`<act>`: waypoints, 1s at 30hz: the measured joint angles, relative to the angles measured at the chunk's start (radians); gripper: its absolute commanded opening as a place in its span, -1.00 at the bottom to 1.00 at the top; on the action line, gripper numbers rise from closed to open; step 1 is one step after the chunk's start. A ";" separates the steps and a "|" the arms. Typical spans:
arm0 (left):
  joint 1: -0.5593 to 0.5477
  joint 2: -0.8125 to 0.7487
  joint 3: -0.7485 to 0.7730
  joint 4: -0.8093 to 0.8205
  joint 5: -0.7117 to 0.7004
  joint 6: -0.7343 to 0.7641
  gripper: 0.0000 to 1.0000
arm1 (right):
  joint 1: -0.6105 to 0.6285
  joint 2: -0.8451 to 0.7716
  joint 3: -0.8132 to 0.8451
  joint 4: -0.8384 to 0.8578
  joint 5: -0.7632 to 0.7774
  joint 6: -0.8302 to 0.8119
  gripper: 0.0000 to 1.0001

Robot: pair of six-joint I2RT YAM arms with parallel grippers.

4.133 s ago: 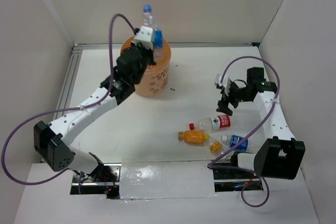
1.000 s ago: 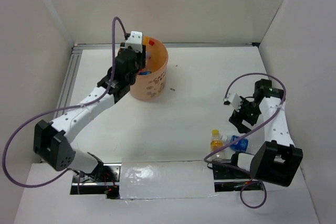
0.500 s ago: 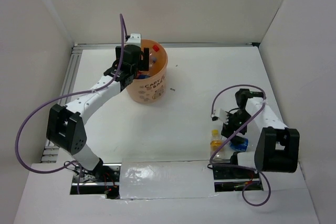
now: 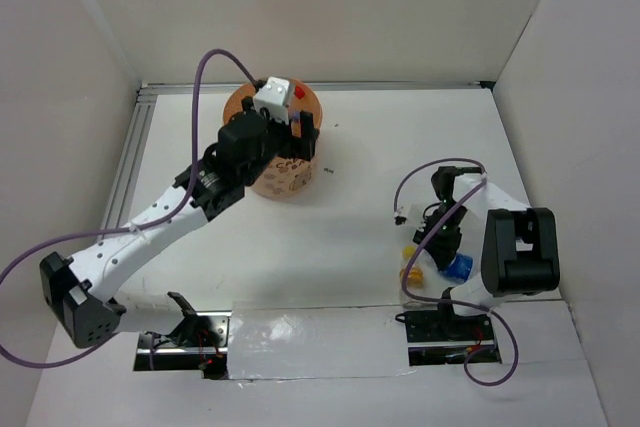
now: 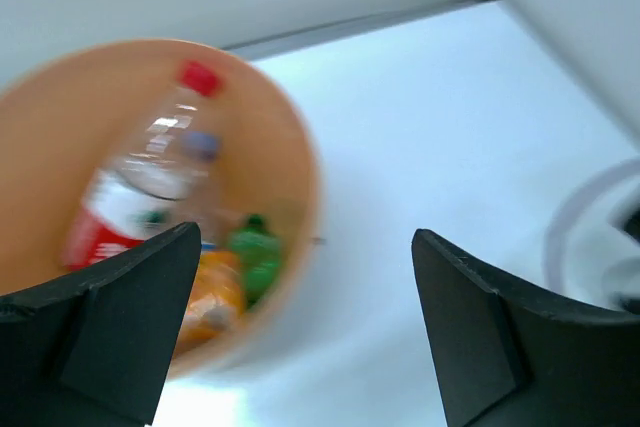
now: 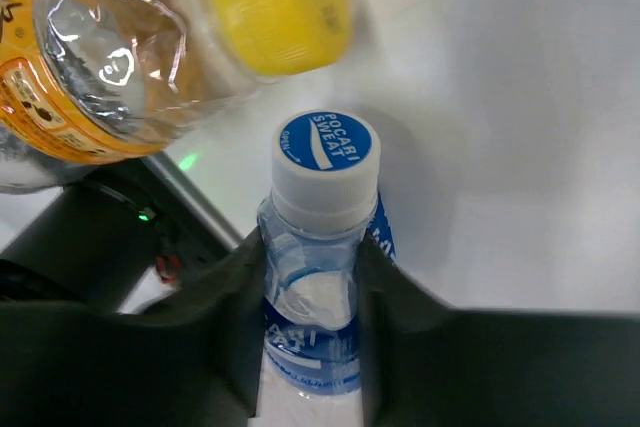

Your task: Put the plastic bottles in the bin

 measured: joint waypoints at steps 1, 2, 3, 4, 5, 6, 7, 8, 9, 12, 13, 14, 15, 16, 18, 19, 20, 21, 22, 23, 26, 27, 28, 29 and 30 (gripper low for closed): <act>-0.023 -0.022 -0.027 0.010 0.034 -0.016 0.98 | 0.000 0.007 0.017 -0.003 -0.006 0.010 -0.98; -0.050 -0.041 -0.061 0.023 0.064 -0.035 0.98 | -0.002 0.017 0.050 -0.007 -0.016 0.010 -1.00; -0.073 -0.049 -0.094 0.031 0.091 -0.060 0.98 | -0.004 0.026 0.095 -0.010 -0.028 0.008 -1.00; -0.099 -0.049 -0.127 0.042 0.113 -0.085 0.98 | -0.005 0.037 0.156 -0.021 -0.045 0.009 -1.00; -0.122 -0.043 -0.160 0.053 0.131 -0.110 0.98 | -0.005 0.054 0.242 -0.041 -0.064 0.011 -1.00; -0.144 -0.029 -0.195 0.059 0.150 -0.136 0.98 | -0.005 0.067 0.322 -0.041 -0.081 0.011 -1.00; -0.169 -0.012 -0.232 0.079 0.166 -0.161 0.98 | -0.005 0.087 0.421 -0.048 -0.104 0.012 -1.00; -0.188 0.004 -0.266 0.093 0.184 -0.184 0.98 | -0.002 0.108 0.523 -0.056 -0.126 0.013 -1.00; -0.206 0.022 -0.303 0.114 0.206 -0.204 0.98 | 0.001 0.133 0.635 -0.054 -0.151 0.014 -1.00; -0.257 0.076 -0.398 0.193 0.272 -0.252 0.98 | 0.037 0.222 0.977 -0.047 -0.229 0.025 -1.00; -0.272 0.098 -0.417 0.224 0.298 -0.266 0.98 | 0.061 0.250 1.080 -0.037 -0.256 0.033 -1.00; -0.288 0.124 -0.430 0.260 0.320 -0.287 0.98 | 0.088 0.284 1.183 -0.033 -0.285 0.044 -1.00; -0.301 0.153 -0.436 0.300 0.343 -0.303 0.98 | 0.117 0.310 1.266 -0.010 -0.314 0.059 -1.00; -0.310 0.177 -0.436 0.330 0.356 -0.319 0.98 | 0.151 0.332 1.337 0.030 -0.349 0.079 -1.00; -0.340 0.237 -0.435 0.403 0.370 -0.376 0.98 | 0.222 0.348 1.400 0.125 -0.428 0.124 -1.00; -0.351 0.269 -0.430 0.434 0.369 -0.407 0.98 | 0.256 0.344 1.398 0.191 -0.463 0.158 -1.00; -0.360 0.293 -0.424 0.451 0.367 -0.432 0.98 | 0.284 0.340 1.385 0.261 -0.493 0.189 -1.00; -0.373 0.323 -0.414 0.464 0.357 -0.466 0.98 | 0.326 0.328 1.345 0.364 -0.521 0.226 -1.00; -0.383 0.352 -0.404 0.478 0.348 -0.496 0.98 | 0.356 0.322 1.313 0.442 -0.546 0.266 -1.00; -0.391 0.376 -0.395 0.487 0.342 -0.517 0.98 | 0.388 0.320 1.293 0.505 -0.570 0.305 -1.00; -0.407 0.434 -0.367 0.494 0.327 -0.566 0.98 | 0.469 0.360 1.297 0.633 -0.619 0.394 -1.00; -0.408 0.444 -0.359 0.492 0.325 -0.578 0.98 | 0.488 0.378 1.312 0.653 -0.624 0.415 -1.00; -0.409 0.454 -0.349 0.492 0.322 -0.587 0.98 | 0.505 0.403 1.341 0.680 -0.634 0.447 -1.00; -0.409 0.464 -0.338 0.491 0.320 -0.600 0.98 | 0.512 0.424 1.360 0.705 -0.649 0.479 -1.00; -0.411 0.471 -0.325 0.490 0.317 -0.607 0.98 | 0.518 0.441 1.371 0.727 -0.664 0.511 -1.00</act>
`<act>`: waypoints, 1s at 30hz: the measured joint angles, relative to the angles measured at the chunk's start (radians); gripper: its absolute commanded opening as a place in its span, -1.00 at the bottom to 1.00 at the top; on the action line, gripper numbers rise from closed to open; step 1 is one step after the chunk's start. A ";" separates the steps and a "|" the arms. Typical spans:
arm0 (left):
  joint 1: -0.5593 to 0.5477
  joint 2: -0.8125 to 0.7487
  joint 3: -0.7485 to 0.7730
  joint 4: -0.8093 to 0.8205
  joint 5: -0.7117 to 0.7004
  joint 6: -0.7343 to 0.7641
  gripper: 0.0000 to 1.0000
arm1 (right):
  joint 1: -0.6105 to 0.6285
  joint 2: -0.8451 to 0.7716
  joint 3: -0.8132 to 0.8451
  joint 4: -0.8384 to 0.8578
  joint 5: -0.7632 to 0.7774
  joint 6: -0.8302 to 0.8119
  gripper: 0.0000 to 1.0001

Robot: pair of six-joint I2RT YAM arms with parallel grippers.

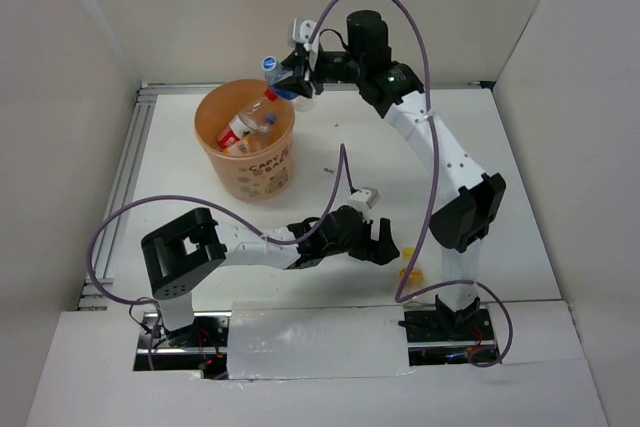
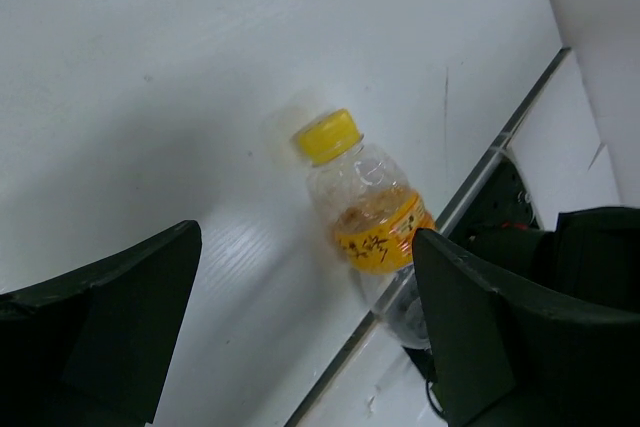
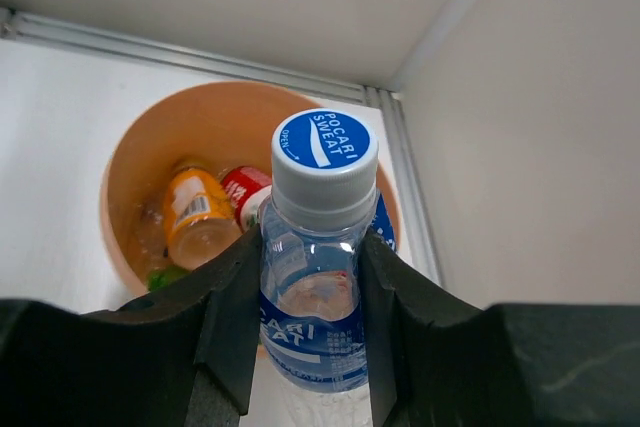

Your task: Put the plastic bottles in the bin

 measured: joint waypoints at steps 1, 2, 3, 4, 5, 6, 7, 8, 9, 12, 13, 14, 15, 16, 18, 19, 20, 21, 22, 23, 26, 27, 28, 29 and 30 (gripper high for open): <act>0.000 0.006 0.011 -0.005 -0.002 -0.008 0.98 | 0.008 0.015 0.003 0.015 -0.013 0.027 -1.00; 0.000 0.011 0.025 -0.010 -0.007 -0.016 0.98 | 0.016 0.027 0.003 0.023 -0.025 0.050 -1.00; 0.000 0.015 0.036 -0.015 -0.013 -0.021 0.98 | 0.025 0.040 0.003 0.026 -0.029 0.060 -1.00; -0.002 0.018 0.045 -0.020 -0.018 -0.021 0.98 | 0.036 0.050 0.003 0.026 -0.032 0.068 -1.00; -0.003 0.021 0.056 -0.029 -0.025 -0.021 0.98 | 0.041 0.053 0.003 0.026 -0.030 0.072 -1.00; -0.005 0.027 0.066 -0.037 -0.030 -0.022 0.98 | 0.066 0.062 0.003 0.024 -0.021 0.066 -1.00; -0.006 0.032 0.072 -0.040 -0.034 -0.021 0.98 | 0.082 0.063 0.003 0.026 -0.005 0.055 -1.00; -0.008 0.034 0.073 -0.043 -0.037 -0.021 0.98 | 0.102 0.062 0.004 0.027 0.010 0.040 -1.00; -0.010 0.034 0.073 -0.050 -0.042 -0.022 0.98 | 0.121 0.060 0.006 0.028 0.026 0.025 -1.00; -0.012 0.041 0.073 -0.066 -0.053 -0.022 0.98 | 0.172 0.047 0.006 0.050 0.069 -0.020 -1.00; -0.012 0.046 0.074 -0.072 -0.059 -0.021 0.98 | 0.190 0.041 0.006 0.063 0.085 -0.035 -1.00; -0.012 0.052 0.074 -0.081 -0.064 -0.022 0.98 | 0.206 0.034 0.006 0.075 0.101 -0.048 -1.00; -0.013 0.060 0.076 -0.092 -0.072 -0.022 0.98 | 0.221 0.028 0.006 0.088 0.114 -0.058 -1.00; -0.013 0.066 0.076 -0.101 -0.078 -0.022 0.98 | 0.235 0.019 0.006 0.105 0.127 -0.068 -1.00; -0.013 0.071 0.076 -0.117 -0.087 -0.022 0.98 | 0.261 0.007 0.006 0.127 0.146 -0.083 -1.00; -0.013 0.072 0.076 -0.123 -0.090 -0.021 0.98 | 0.272 0.001 0.006 0.138 0.155 -0.088 -1.00; -0.013 0.072 0.076 -0.124 -0.095 -0.021 0.98 | 0.281 -0.003 0.006 0.152 0.161 -0.087 -1.00; -0.013 0.072 0.076 -0.124 -0.097 -0.021 0.98 | 0.288 -0.006 0.006 0.167 0.163 -0.082 -1.00; -0.013 0.072 0.076 -0.124 -0.100 -0.021 0.98 | 0.295 -0.008 0.006 0.191 0.162 -0.065 -1.00; -0.013 0.072 0.076 -0.124 -0.102 -0.021 0.98 | 0.299 -0.008 0.006 0.218 0.161 -0.039 -1.00; -0.013 0.072 0.076 -0.127 -0.110 -0.020 0.98 | 0.290 0.012 0.031 0.280 0.146 0.080 -0.94; -0.014 0.072 0.076 -0.132 -0.118 -0.020 0.98 | 0.282 0.033 0.055 0.299 0.138 0.125 -0.88; -0.015 0.072 0.076 -0.139 -0.126 -0.019 0.98 | 0.272 0.057 0.084 0.322 0.125 0.170 -0.85; -0.017 0.072 0.076 -0.145 -0.133 -0.019 0.98 | 0.259 0.084 0.109 0.346 0.117 0.221 -0.81; -0.018 0.072 0.076 -0.154 -0.141 -0.019 0.98 | 0.242 0.109 0.129 0.362 0.102 0.270 -0.77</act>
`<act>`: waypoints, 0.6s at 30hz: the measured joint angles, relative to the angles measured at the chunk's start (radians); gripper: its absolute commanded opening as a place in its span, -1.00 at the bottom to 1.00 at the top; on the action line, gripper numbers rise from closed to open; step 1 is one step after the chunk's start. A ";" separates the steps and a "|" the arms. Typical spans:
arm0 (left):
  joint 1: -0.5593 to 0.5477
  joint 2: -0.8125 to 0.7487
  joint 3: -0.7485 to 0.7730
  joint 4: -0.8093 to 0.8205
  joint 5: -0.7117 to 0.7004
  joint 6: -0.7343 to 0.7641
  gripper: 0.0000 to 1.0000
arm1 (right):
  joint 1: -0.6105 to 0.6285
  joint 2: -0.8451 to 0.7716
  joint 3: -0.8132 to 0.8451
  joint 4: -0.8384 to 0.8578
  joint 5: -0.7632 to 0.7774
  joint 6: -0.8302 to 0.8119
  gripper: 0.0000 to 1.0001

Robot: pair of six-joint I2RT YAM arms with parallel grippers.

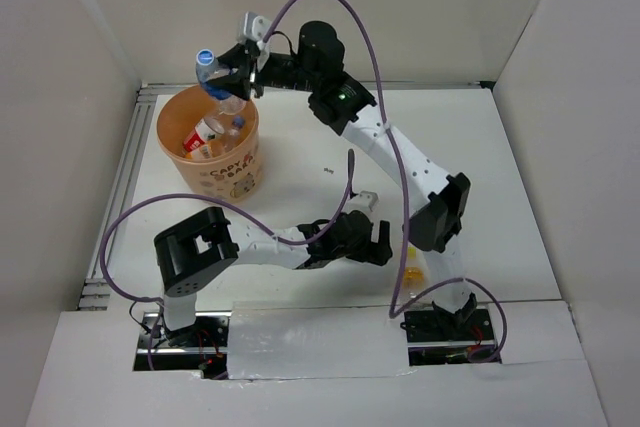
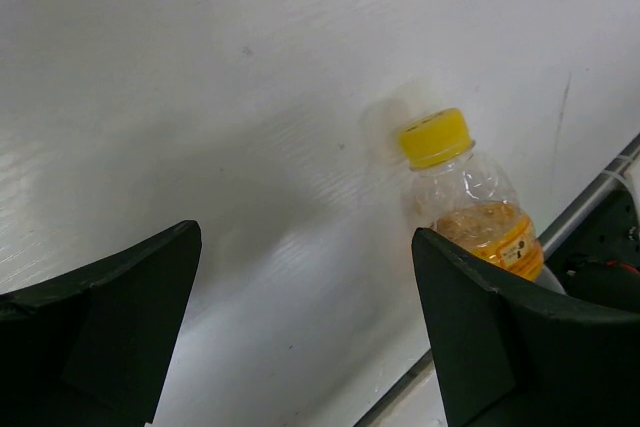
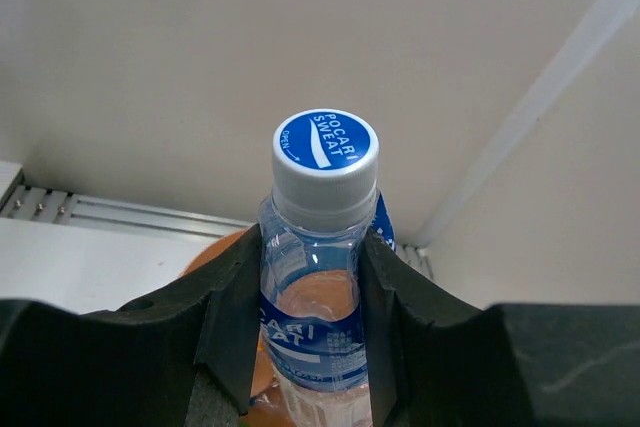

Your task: Put the plastic bottles in the bin

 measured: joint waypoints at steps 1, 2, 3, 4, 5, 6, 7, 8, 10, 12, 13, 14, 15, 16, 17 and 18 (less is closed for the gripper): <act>-0.001 0.000 0.000 -0.009 -0.006 0.000 0.98 | -0.018 0.031 0.022 0.009 -0.011 0.046 -0.66; -0.001 0.000 0.000 -0.018 -0.013 -0.001 0.98 | -0.035 0.058 0.039 0.017 -0.021 0.090 -0.58; -0.002 0.000 0.000 -0.025 -0.018 -0.001 0.98 | -0.051 0.085 0.048 0.018 -0.031 0.129 -0.50; -0.002 0.000 0.001 -0.033 -0.023 -0.002 0.98 | -0.066 0.113 0.055 0.018 -0.043 0.165 -0.35; -0.002 0.000 0.002 -0.040 -0.027 -0.002 0.98 | -0.080 0.138 0.059 0.016 -0.056 0.201 0.01; -0.002 0.000 0.005 -0.047 -0.030 -0.002 0.98 | -0.093 0.160 0.059 0.013 -0.061 0.230 0.18; -0.002 0.000 0.009 -0.051 -0.030 -0.003 0.98 | -0.106 0.182 0.059 0.007 -0.069 0.256 0.31; -0.002 0.000 0.014 -0.054 -0.029 -0.003 0.98 | -0.117 0.200 0.059 -0.003 -0.073 0.273 0.37; -0.002 0.000 0.026 -0.049 -0.026 -0.003 0.98 | -0.132 0.224 0.059 -0.027 -0.082 0.294 0.61; -0.003 0.000 0.027 -0.023 -0.016 -0.003 0.98 | -0.137 0.227 0.058 -0.053 -0.089 0.313 1.00; -0.003 0.000 0.027 -0.012 -0.009 -0.003 0.98 | -0.138 0.225 0.058 -0.056 -0.093 0.315 1.00; -0.005 0.000 0.027 -0.002 -0.001 -0.003 0.98 | -0.138 0.222 0.058 -0.058 -0.095 0.315 1.00; -0.006 0.000 0.026 0.011 0.011 -0.003 0.98 | -0.138 0.217 0.058 -0.063 -0.097 0.316 1.00; -0.008 0.000 0.026 0.024 0.025 -0.003 0.98 | -0.138 0.212 0.058 -0.070 -0.100 0.316 1.00; -0.010 0.000 0.027 0.032 0.036 -0.002 0.98 | -0.140 0.207 0.058 -0.079 -0.102 0.315 1.00; -0.010 0.001 0.028 0.040 0.055 -0.002 0.98 | -0.143 0.200 0.057 -0.091 -0.103 0.315 1.00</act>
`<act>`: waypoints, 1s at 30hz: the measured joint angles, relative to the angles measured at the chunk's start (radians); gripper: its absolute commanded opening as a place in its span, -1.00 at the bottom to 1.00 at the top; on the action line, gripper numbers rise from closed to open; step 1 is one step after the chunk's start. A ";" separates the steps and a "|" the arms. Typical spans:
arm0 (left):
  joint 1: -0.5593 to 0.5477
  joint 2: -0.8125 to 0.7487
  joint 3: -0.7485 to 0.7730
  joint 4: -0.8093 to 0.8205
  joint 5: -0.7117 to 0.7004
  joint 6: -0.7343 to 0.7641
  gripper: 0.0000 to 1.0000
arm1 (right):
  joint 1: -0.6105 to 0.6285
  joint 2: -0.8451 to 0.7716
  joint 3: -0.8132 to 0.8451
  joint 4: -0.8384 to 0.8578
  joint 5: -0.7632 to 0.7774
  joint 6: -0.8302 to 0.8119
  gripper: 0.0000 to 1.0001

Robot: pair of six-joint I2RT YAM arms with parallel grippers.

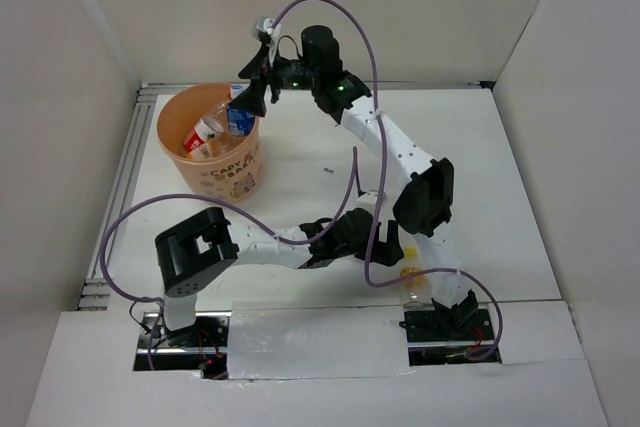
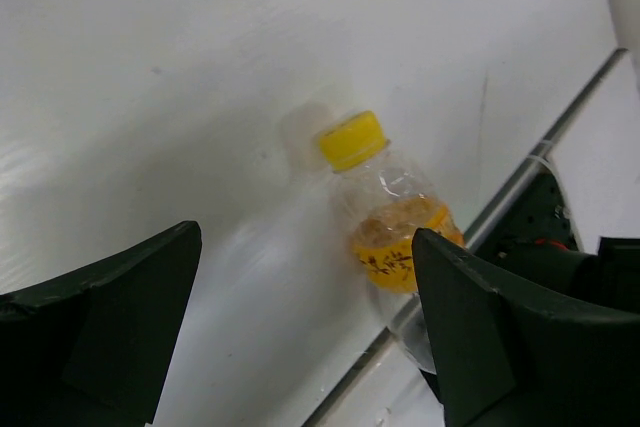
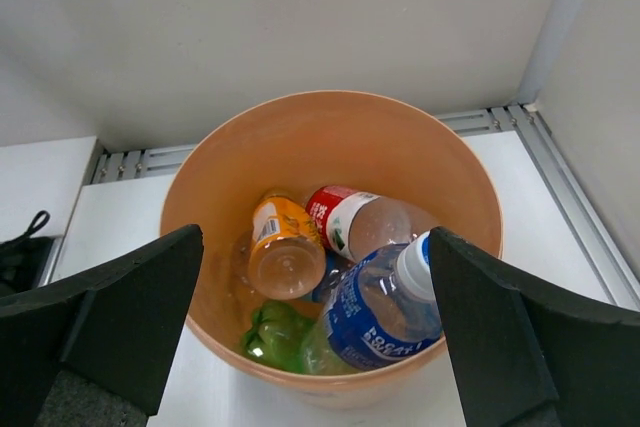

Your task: Put the plastic bottles in the bin

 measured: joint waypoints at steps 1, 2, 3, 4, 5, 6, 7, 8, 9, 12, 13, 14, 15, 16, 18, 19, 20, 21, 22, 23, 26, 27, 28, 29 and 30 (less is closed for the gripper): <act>0.000 0.000 0.001 0.006 0.021 0.000 0.98 | -0.002 -0.008 -0.002 -0.011 0.000 0.000 1.00; -0.002 0.006 0.007 0.012 0.034 0.000 0.98 | -0.005 -0.018 -0.006 -0.023 0.000 0.000 1.00; -0.003 0.017 0.019 0.013 0.051 0.001 0.98 | -0.011 -0.035 -0.018 -0.036 0.000 -0.004 1.00; -0.005 0.032 0.035 0.020 0.069 0.003 0.98 | -0.021 -0.056 -0.034 -0.053 -0.001 -0.007 1.00; -0.009 0.053 0.056 0.027 0.092 0.003 0.98 | -0.034 -0.078 -0.048 -0.067 -0.003 -0.011 1.00; -0.013 0.073 0.076 0.029 0.111 0.004 0.98 | -0.051 -0.101 -0.064 -0.074 -0.005 -0.015 1.00; -0.019 0.094 0.100 0.026 0.128 0.004 0.98 | -0.073 -0.130 -0.090 -0.080 -0.005 -0.019 1.00; -0.024 0.116 0.122 0.025 0.144 0.004 0.98 | -0.096 -0.156 -0.112 -0.085 -0.006 -0.021 1.00; -0.032 0.136 0.143 0.024 0.157 0.005 0.98 | -0.126 -0.183 -0.137 -0.085 -0.006 -0.022 1.00; -0.064 0.196 0.227 -0.038 0.182 0.007 0.93 | -0.230 -0.272 -0.230 -0.087 -0.012 -0.022 1.00; -0.073 0.223 0.274 -0.075 0.178 0.007 0.84 | -0.262 -0.302 -0.266 -0.091 -0.014 -0.023 1.00; -0.082 0.253 0.319 -0.103 0.174 0.006 0.71 | -0.291 -0.325 -0.295 -0.093 -0.015 -0.022 1.00; -0.090 0.275 0.355 -0.130 0.167 0.006 0.29 | -0.321 -0.351 -0.331 -0.094 -0.017 -0.022 1.00; -0.097 0.292 0.377 -0.151 0.161 0.000 0.05 | -0.343 -0.373 -0.359 -0.099 -0.019 -0.021 1.00; -0.107 0.291 0.380 -0.158 0.145 0.006 -0.55 | -0.382 -0.417 -0.418 -0.102 -0.025 -0.017 1.00; -0.108 0.282 0.375 -0.166 0.135 0.005 -0.80 | -0.402 -0.440 -0.449 -0.105 -0.030 -0.015 1.00; -0.109 0.273 0.368 -0.173 0.124 0.002 -0.89 | -0.426 -0.466 -0.482 -0.107 -0.037 -0.011 0.98; -0.109 0.263 0.362 -0.182 0.113 0.004 -1.00 | -0.445 -0.489 -0.509 -0.110 -0.043 -0.006 0.95; -0.110 0.253 0.359 -0.194 0.097 0.010 -1.00 | -0.475 -0.520 -0.546 -0.109 -0.053 0.001 0.90; -0.109 0.242 0.355 -0.214 0.072 0.018 -1.00 | -0.512 -0.556 -0.590 -0.111 -0.063 0.006 0.72; -0.098 0.203 0.333 -0.259 0.016 0.042 -1.00 | -0.665 -0.660 -0.704 -0.105 -0.083 0.024 -0.50; -0.089 0.180 0.323 -0.283 -0.009 0.060 -1.00 | -0.723 -0.691 -0.736 -0.109 -0.084 0.023 -0.69; -0.075 0.151 0.310 -0.305 -0.028 0.080 -1.00 | -0.785 -0.721 -0.765 -0.113 -0.082 0.026 -0.78; -0.056 0.117 0.298 -0.326 -0.048 0.095 -1.00 | -0.839 -0.748 -0.790 -0.122 -0.073 0.019 -0.78; -0.035 0.076 0.288 -0.343 -0.066 0.116 -1.00 | -0.892 -0.775 -0.815 -0.137 -0.064 -0.002 -0.21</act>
